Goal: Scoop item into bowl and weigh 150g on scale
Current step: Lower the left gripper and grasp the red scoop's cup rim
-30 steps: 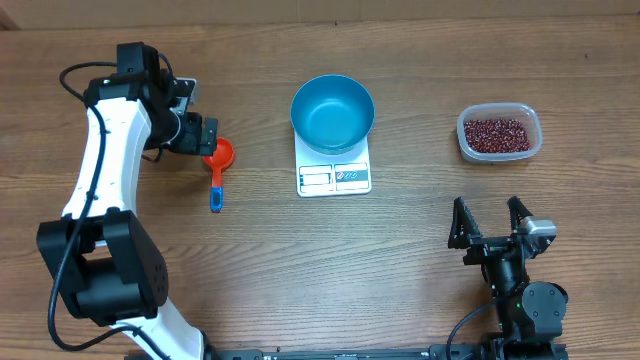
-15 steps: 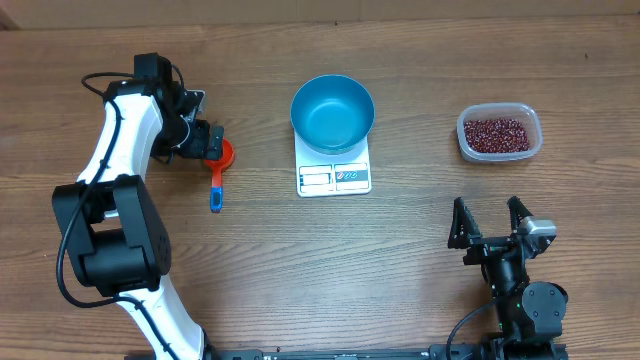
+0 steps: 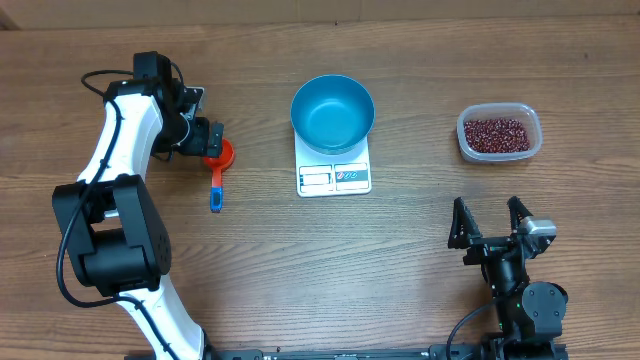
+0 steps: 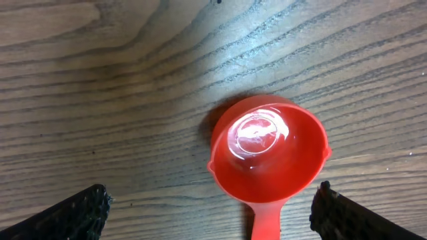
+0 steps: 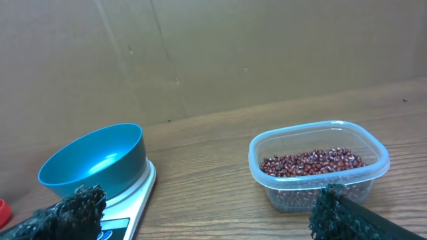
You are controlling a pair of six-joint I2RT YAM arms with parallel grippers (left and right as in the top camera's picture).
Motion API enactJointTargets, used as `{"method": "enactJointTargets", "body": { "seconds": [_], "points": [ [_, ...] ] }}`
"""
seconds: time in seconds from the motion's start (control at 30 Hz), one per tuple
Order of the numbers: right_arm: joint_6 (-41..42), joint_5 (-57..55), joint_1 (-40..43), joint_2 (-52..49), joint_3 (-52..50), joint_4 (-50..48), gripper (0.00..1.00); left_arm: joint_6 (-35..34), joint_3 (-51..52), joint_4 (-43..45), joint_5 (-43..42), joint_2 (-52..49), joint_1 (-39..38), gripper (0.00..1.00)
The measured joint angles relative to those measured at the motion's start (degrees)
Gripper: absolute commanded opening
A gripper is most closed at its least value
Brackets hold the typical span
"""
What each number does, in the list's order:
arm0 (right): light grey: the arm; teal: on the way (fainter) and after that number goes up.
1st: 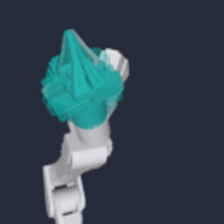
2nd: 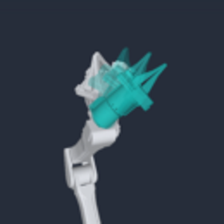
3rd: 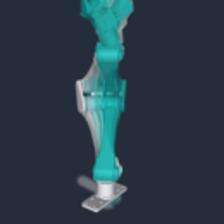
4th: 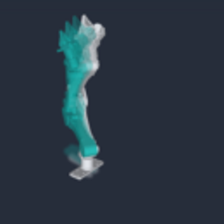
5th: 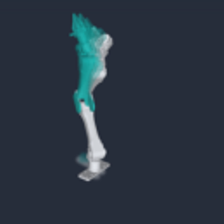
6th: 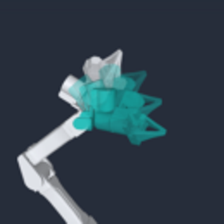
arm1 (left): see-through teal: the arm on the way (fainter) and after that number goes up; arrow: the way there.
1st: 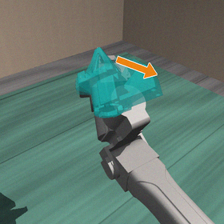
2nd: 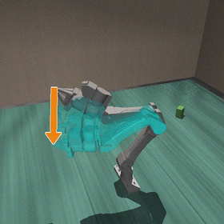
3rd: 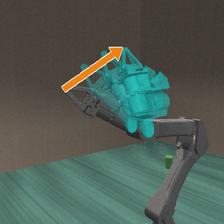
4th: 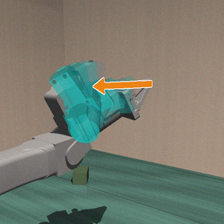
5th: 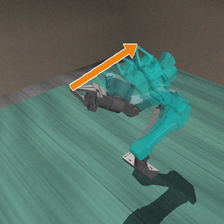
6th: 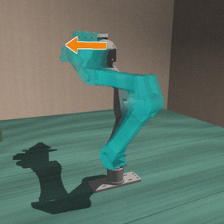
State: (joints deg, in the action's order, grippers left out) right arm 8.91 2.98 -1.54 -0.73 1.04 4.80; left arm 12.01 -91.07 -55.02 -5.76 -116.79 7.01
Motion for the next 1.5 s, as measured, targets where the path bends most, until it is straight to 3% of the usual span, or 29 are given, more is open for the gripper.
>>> {"method": "enactJointTargets", "body": {
  "seconds": [0.93, 1.5],
  "points": [
    [0.0, -0.02, 0.0, 0.0, 0.0, 0.0, 1.0, 0.0, 2.99, 5.62, 2.99, -0.07, -2.01, 0.99],
    [0.0, -0.04, 0.0, 0.0, 0.0, -0.02, 1.0, -0.02, 3.43, 7.26, 3.45, -5.4, -2.14, 1.0]
  ]
}}
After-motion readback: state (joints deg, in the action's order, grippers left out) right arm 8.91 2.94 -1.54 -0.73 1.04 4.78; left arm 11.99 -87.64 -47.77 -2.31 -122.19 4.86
